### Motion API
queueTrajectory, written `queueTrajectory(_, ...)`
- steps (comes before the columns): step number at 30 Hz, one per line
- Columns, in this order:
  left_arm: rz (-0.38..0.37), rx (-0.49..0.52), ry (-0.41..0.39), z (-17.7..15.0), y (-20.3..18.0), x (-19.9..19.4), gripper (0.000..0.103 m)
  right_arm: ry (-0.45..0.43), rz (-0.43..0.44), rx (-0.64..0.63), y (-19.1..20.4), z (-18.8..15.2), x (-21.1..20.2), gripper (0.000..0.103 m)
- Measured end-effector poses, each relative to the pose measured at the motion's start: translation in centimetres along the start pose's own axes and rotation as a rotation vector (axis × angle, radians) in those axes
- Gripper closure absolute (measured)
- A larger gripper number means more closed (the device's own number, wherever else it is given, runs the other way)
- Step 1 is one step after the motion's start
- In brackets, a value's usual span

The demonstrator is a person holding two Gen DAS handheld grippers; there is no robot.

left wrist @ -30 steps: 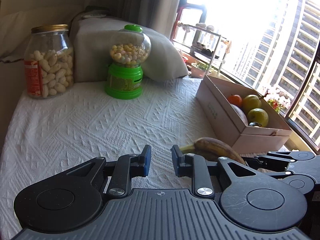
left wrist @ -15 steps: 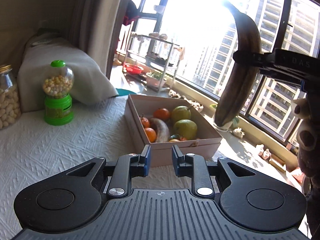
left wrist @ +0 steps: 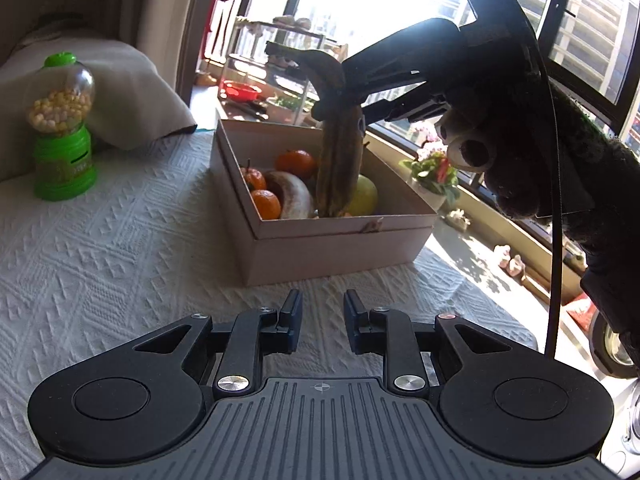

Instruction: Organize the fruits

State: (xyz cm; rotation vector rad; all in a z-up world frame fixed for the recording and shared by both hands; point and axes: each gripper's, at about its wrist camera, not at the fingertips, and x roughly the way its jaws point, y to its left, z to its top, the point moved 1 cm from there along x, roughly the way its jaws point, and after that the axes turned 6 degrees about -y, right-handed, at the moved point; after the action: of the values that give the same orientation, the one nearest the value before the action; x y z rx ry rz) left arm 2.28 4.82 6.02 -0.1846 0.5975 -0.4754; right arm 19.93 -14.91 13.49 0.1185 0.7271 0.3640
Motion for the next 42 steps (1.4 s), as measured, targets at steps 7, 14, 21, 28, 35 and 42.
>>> queueTrajectory(7,0.037,-0.036,0.019,-1.1,2.1,-0.3,0.077,0.100,-0.048,0.053,-0.2,-0.9,5.8,0.068)
queueTrajectory(14,0.102,-0.008,0.026,-1.5,2.3,-0.5,0.077,0.083,-0.057,0.076,-1.4,-2.3,6.1,0.067)
queueTrajectory(21,0.217,0.102,0.033,-2.3,1.2,-0.7,0.077,-0.067,-0.059,-0.008,-0.6,-3.7,0.3,0.052)
queueTrajectory(28,0.336,0.103,0.039,-4.2,1.4,-0.1,0.077,-0.226,-0.140,-0.188,2.7,-10.9,-6.4,0.027)
queueTrajectory(35,0.361,0.110,-0.013,-4.4,0.7,1.4,0.074,-0.123,-0.142,-0.087,2.4,-16.9,-3.9,0.022)
queueTrajectory(42,0.373,0.112,-0.052,-4.3,0.1,2.4,0.073,-0.168,-0.122,0.088,0.5,-19.5,-3.0,0.018)
